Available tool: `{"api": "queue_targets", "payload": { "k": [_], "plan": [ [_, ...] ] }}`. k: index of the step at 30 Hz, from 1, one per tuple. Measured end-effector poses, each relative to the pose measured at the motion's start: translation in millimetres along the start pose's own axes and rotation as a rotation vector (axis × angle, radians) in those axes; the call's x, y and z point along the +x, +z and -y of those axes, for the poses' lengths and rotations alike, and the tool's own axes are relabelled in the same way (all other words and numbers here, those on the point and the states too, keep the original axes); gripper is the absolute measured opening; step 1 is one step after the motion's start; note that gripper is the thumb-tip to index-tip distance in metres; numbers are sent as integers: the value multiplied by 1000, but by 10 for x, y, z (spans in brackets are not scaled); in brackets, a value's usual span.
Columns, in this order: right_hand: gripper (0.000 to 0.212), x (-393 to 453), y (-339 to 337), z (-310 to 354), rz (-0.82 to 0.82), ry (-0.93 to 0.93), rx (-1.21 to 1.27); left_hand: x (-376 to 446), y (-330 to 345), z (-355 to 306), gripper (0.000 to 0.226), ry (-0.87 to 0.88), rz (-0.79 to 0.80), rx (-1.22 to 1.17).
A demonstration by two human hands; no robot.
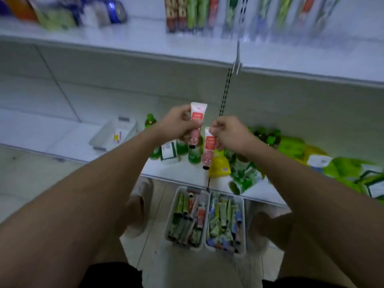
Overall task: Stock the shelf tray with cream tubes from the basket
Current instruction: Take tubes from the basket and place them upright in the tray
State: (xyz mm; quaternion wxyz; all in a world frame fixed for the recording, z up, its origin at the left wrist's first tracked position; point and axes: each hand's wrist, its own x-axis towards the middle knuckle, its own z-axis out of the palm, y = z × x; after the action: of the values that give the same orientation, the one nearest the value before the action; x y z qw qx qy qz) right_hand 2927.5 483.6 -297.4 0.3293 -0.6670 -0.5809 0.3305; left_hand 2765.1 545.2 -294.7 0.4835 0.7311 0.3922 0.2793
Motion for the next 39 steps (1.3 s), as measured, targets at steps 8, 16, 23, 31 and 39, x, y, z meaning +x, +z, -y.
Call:
{"api": "queue_targets", "payload": {
  "k": [8,16,23,31,39],
  "plan": [
    [11,-340,-859,1221,-144,-226,-77,-248,-673,-1478,16,185,-103,62],
    [15,-357,-1400,1950,-244,-341,-221,-229,-1080,-2217,27,274,-191,140],
    [14,14,-1625,2129,-310,-350,-333,131,-1316,-2295,32,288,-234,196],
    [12,831,-1689,1972,-384,-336,-403,923,-1497,-1983,40,306,-337,161],
    [13,1511,-1619,1678,-256,-223,-252,1615,-1627,-1645,23,273,-303,49]
  ]
}}
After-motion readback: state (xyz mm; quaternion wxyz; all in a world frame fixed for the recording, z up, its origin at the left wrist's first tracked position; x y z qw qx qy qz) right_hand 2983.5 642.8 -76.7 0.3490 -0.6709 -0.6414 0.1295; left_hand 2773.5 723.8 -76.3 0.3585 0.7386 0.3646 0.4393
